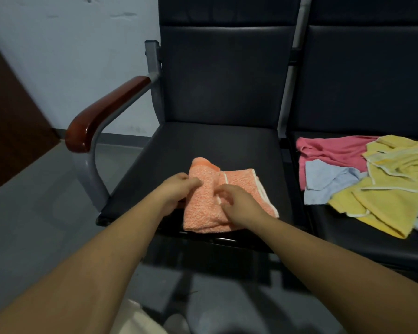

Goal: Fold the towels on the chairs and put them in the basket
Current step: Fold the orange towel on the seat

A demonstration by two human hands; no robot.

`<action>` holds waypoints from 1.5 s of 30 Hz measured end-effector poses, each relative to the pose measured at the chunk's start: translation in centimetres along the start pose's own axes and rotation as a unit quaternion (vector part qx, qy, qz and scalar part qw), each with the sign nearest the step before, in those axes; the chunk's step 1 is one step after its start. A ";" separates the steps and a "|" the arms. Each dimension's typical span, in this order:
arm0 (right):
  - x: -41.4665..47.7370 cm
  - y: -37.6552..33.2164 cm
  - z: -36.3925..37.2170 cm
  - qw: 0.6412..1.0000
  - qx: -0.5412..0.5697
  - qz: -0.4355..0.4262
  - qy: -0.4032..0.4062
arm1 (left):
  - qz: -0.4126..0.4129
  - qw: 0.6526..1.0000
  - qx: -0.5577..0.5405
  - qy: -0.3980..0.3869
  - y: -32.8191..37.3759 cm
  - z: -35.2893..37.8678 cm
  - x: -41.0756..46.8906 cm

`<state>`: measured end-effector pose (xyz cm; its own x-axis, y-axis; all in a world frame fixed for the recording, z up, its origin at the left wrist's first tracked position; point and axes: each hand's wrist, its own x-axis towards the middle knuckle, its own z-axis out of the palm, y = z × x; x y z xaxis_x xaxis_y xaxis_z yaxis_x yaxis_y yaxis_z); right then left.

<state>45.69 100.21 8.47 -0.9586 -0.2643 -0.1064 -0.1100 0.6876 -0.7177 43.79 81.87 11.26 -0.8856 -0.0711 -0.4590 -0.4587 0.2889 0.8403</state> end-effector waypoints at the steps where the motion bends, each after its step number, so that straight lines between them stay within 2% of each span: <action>1: 0.1 -0.5 0.3 0.999 0.040 0.009 -0.012 | 0.010 0.999 0.021 0.027 0.3 -0.2 -0.2; 3: 0.1 -1.5 0.6 0.982 0.171 0.069 -0.038 | 0.036 0.989 0.095 0.104 1.2 -0.7 -0.8; 5: -0.1 -2.8 -0.1 0.926 0.349 0.124 -0.072 | 0.069 0.975 0.142 0.155 2.2 -0.8 -1.4; 6: -0.1 -3.3 -0.8 0.908 0.389 0.137 -0.073 | 0.079 0.975 0.136 0.156 2.6 -0.7 -1.6; 9: 0.5 -3.2 -2.3 0.906 0.386 0.173 -0.006 | 0.066 0.995 -0.054 0.056 3.7 0.7 -2.3; 11: 0.7 -2.3 -2.9 0.903 0.379 0.203 0.020 | 0.056 0.988 -0.144 -0.009 3.6 1.7 -2.1; 13: 0.4 -1.2 -3.3 0.895 0.377 0.237 0.011 | 0.067 0.990 -0.126 -0.008 3.2 2.2 -1.3; 16: -0.3 -0.2 -3.6 0.890 0.376 0.259 0.005 | 0.061 0.997 0.022 0.037 1.6 2.3 0.0; 17: -0.4 -0.1 -3.5 0.888 0.382 0.258 0.005 | 0.039 0.997 0.061 0.030 1.1 2.2 0.2; 19: -0.6 -0.1 -3.4 0.878 0.403 0.258 0.003 | -0.017 0.998 0.063 -0.012 0.6 2.2 0.4; 24: -0.6 -0.9 -2.9 0.842 0.488 0.229 -0.031 | -0.079 0.992 -0.065 -0.075 0.8 2.2 0.2; 27: -0.1 -1.6 -1.9 0.837 0.504 0.214 -0.016 | -0.085 0.981 -0.143 -0.103 1.1 2.0 0.0; 34: -0.3 -6.4 -0.5 0.860 0.490 0.143 0.010 | 0.013 0.949 -0.301 -0.089 1.8 -1.8 -3.1; 39: -0.6 -12.8 0.1 0.864 0.497 0.079 -0.002 | 0.096 0.924 -0.369 -0.037 2.7 -6.7 -7.1; 45: -0.9 -23.3 5.1 0.886 0.453 0.005 -0.096 | 0.177 0.864 -0.470 0.047 -1.2 -16.6 -13.9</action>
<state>50.45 80.96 21.80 -0.8867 -0.4307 -0.1683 0.2378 -0.1127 -0.9648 55.48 66.63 21.42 -0.9642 -0.2276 -0.1362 0.0252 -0.5900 0.8070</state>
